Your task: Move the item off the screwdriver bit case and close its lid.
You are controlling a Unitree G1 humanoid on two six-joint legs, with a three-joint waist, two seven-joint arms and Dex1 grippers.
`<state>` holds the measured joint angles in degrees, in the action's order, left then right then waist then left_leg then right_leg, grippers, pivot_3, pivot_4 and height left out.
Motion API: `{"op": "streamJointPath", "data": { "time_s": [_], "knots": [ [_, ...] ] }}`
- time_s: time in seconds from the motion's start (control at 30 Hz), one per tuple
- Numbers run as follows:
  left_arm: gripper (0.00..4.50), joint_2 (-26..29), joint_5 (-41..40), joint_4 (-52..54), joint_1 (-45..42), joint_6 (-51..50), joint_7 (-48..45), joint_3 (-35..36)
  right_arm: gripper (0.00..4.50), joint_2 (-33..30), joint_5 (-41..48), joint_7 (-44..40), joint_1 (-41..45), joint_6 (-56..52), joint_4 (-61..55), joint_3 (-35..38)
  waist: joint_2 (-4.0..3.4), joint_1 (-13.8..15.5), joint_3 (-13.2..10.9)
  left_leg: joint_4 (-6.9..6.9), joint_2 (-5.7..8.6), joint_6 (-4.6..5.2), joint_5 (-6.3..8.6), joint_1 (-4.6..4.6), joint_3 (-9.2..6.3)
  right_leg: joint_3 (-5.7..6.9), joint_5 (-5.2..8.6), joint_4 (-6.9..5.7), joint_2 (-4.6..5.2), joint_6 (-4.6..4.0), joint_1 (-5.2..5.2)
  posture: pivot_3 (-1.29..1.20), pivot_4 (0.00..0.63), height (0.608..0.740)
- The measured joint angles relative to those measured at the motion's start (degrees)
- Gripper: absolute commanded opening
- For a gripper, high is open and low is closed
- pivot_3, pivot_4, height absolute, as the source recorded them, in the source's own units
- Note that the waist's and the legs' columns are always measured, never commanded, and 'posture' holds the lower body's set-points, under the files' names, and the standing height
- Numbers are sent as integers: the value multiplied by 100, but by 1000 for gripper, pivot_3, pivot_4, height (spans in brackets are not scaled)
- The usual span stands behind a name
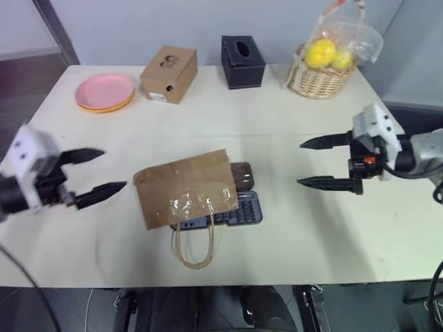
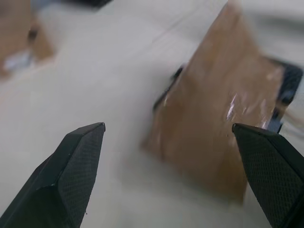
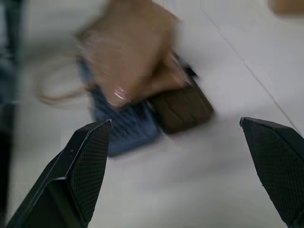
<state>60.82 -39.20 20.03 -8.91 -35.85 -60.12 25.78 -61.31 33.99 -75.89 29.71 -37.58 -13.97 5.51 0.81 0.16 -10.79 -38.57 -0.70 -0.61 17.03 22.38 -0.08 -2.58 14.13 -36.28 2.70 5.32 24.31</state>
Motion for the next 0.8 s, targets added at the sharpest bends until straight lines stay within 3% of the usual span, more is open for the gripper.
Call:
{"op": "streamJointPath", "data": {
  "time_s": [0.1,0.27,0.43,0.53,0.63,0.8],
  "knots": [
    [4479,-66,398,-669,-1065,291,-366,-1151,4500,-129,110,-152,-118,-103,-161,17,2,-1,-1,-1,11,0,0,3,15,-3,-10,3,-1,18,2,0,150,740],
    [4479,-789,1466,-2299,-2719,1098,-1054,-2843,4500,-259,277,-87,-548,-246,-493,320,1,16,0,-12,14,2,0,6,17,-2,-13,-5,-11,23,4,0,150,740],
    [4479,-1550,2115,-3601,-3557,1712,-1640,-3653,4500,-317,507,165,-1269,-485,-973,1052,3,12,-2,-33,12,16,8,16,15,-2,-14,-12,-14,25,6,0,150,740],
    [4479,-1725,2401,-4057,-3746,2072,-1862,-3847,4500,-323,570,300,-1524,-579,-1115,1340,3,-20,-2,-39,11,20,10,17,15,-3,-16,-14,-13,29,7,0,150,740],
    [3602,-1886,2625,-4493,-3884,2361,-2107,-3943,4500,-323,579,466,-1852,-627,-1289,1630,4,-23,-2,-44,11,20,10,17,11,-2,-16,-20,-14,29,6,0,150,740],
    [1072,-1962,2795,-4875,-3891,2671,-2414,-4012,4500,-315,625,676,-2224,-654,-1482,1886,4,-67,-2,-48,10,20,10,17,7,-2,-17,-27,-13,31,6,0,150,740]
  ]
}}
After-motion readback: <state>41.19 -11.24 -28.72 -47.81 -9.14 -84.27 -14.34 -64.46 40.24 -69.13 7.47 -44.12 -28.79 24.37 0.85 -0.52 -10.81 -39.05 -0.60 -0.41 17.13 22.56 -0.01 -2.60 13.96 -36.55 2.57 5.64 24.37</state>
